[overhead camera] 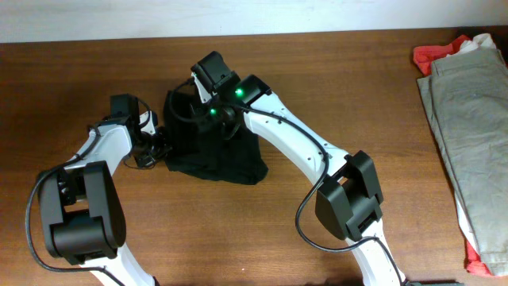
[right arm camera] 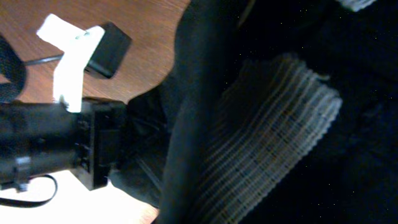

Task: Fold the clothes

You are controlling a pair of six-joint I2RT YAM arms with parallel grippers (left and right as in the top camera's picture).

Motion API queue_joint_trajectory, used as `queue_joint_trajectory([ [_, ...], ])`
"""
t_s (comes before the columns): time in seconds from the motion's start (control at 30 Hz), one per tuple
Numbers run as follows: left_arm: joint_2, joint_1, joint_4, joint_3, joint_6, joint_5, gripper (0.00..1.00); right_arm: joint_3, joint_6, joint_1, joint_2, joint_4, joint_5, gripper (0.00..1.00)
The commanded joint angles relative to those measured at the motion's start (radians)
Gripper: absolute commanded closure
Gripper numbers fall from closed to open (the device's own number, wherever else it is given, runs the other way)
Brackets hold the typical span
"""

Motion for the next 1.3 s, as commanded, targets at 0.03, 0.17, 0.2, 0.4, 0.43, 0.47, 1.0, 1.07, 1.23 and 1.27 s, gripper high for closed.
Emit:
queue_joint_trajectory([
  [0.03, 0.054, 0.002, -0.008, -0.028, 0.016, -0.027, 0.99, 0.024, 0.06, 0.013, 0.014, 0.048, -0.035, 0.96],
  [0.17, 0.054, 0.002, -0.008, -0.028, 0.015, -0.027, 0.99, 0.023, 0.068, 0.029, 0.029, 0.098, -0.061, 0.96],
  [0.2, 0.054, 0.002, -0.008, -0.028, 0.016, -0.027, 0.99, 0.023, 0.068, 0.04, 0.034, 0.116, -0.066, 0.94],
  [0.4, 0.054, 0.002, -0.008, -0.028, 0.016, -0.027, 0.99, 0.023, 0.028, 0.058, 0.041, 0.18, -0.114, 0.0],
  [0.43, 0.054, 0.002, -0.008, -0.028, 0.016, -0.03, 0.99, 0.024, 0.004, 0.055, 0.041, 0.198, -0.111, 0.04],
  [0.47, 0.054, 0.002, -0.007, -0.028, 0.016, -0.031, 0.99, 0.025, 0.005, 0.043, 0.041, 0.21, -0.094, 0.14],
  [1.0, 0.054, 0.187, 0.055, 0.068, -0.066, 0.082, 0.01, -0.23, -0.037, -0.156, 0.044, 0.077, -0.053, 0.57],
  [1.07, 0.054, 0.207, 0.055, 0.166, -0.072, 0.294, 0.01, -0.264, 0.013, -0.142, 0.051, 0.108, -0.046, 0.44],
  [1.23, 0.059, 0.153, 0.051, 0.251, -0.072, 0.482, 0.01, -0.29, 0.014, -0.14, 0.137, 0.138, -0.098, 0.45],
  [1.27, 0.064, 0.136, 0.051, 0.251, -0.072, 0.502, 0.01, -0.29, 0.014, -0.14, 0.137, 0.142, -0.098, 0.45],
])
